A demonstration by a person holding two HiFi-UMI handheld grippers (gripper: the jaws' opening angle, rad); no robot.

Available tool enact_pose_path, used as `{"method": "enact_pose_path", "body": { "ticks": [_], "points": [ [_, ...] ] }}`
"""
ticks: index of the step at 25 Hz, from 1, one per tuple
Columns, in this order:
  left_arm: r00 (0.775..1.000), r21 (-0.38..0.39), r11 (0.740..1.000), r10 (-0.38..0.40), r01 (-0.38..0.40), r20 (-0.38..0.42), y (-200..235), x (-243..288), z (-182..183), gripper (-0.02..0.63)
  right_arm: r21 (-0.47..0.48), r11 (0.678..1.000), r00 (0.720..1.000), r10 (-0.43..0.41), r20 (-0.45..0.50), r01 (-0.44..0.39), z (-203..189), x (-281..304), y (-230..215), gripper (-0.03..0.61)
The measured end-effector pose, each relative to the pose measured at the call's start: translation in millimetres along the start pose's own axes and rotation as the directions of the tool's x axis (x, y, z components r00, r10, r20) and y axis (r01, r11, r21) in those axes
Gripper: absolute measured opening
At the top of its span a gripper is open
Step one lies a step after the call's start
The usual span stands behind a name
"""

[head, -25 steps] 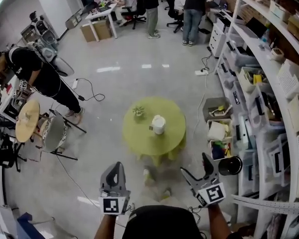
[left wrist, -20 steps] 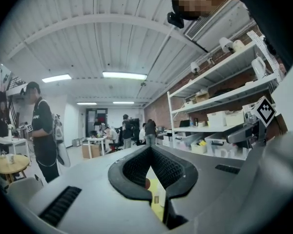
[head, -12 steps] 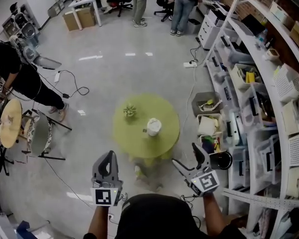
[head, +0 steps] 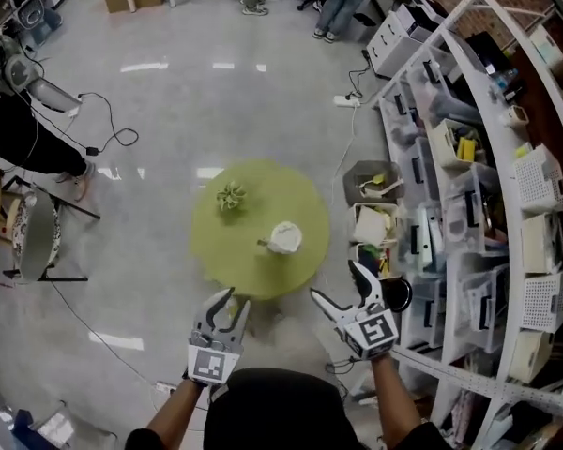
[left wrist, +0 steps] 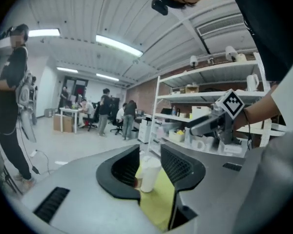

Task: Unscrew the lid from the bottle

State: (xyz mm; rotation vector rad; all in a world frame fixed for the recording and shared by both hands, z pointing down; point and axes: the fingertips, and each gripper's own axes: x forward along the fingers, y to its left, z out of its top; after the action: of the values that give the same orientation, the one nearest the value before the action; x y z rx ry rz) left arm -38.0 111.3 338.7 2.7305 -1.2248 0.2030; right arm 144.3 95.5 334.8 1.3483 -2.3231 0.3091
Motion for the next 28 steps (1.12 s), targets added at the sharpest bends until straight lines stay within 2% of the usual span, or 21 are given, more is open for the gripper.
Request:
{"method": "enact_pose_path", "body": {
  "ticks": [2,4,6,8,10,11,14,20,24,28],
  "points": [
    [0.996,-0.024,0.999,-0.049,0.048,-0.076,-15.9,19.6,-37.8,0.216,-0.045,0.998,0.999,0.032,-0.043,-0.034,-6.2,25.2,-4.3,0.424],
    [0.990,-0.042,0.996,-0.078,0.073,-0.121,-29.1,44.2,-76.2,0.285,-0.076,0.994,0.994,0.068,-0.089,-0.075,-15.7,53.0,-10.7,0.434],
    [0.980,-0.026,0.995,-0.099,0.096,-0.171,-38.7,67.3,-118.4,0.336,-0.119,0.984,0.986,0.119,-0.113,-0.132,-30.9,81.7,-11.3,0.437],
    [0.965,0.070,0.988,-0.115,0.135,-0.234,-50.0,84.6,-166.3,0.353,-0.114,0.979,0.978,0.153,-0.142,-0.169,-51.7,111.6,-6.3,0.439],
    [0.961,0.211,0.962,-0.119,0.174,-0.250,-61.4,106.1,-204.0,0.362,-0.091,0.979,0.968,0.164,-0.188,-0.183,-73.8,141.0,-5.9,0.439],
    [0.959,0.256,0.948,-0.124,0.191,-0.255,-65.2,118.1,-219.1,0.362,-0.103,0.976,0.963,0.169,-0.208,-0.194,-83.0,152.9,-5.7,0.440],
    [0.952,0.282,0.938,-0.122,0.203,-0.280,-60.5,153.9,-254.1,0.362,-0.209,0.953,0.950,0.161,-0.267,-0.220,-99.6,178.5,-4.6,0.440],
    [0.962,0.192,0.981,0.013,0.042,-0.274,-11.9,208.0,-282.8,0.361,-0.286,0.919,0.915,0.153,-0.373,-0.270,-119.1,209.2,-1.2,0.440],
    [0.966,0.201,0.979,0.051,0.001,-0.253,2.2,233.7,-277.8,0.357,-0.337,0.896,0.899,0.133,-0.418,-0.289,-119.1,216.9,-4.7,0.434],
    [0.978,0.287,0.958,0.040,0.022,-0.205,-1.9,241.7,-269.4,0.353,-0.349,0.884,0.884,0.133,-0.449,-0.311,-123.0,216.7,0.6,0.416]
  ]
}}
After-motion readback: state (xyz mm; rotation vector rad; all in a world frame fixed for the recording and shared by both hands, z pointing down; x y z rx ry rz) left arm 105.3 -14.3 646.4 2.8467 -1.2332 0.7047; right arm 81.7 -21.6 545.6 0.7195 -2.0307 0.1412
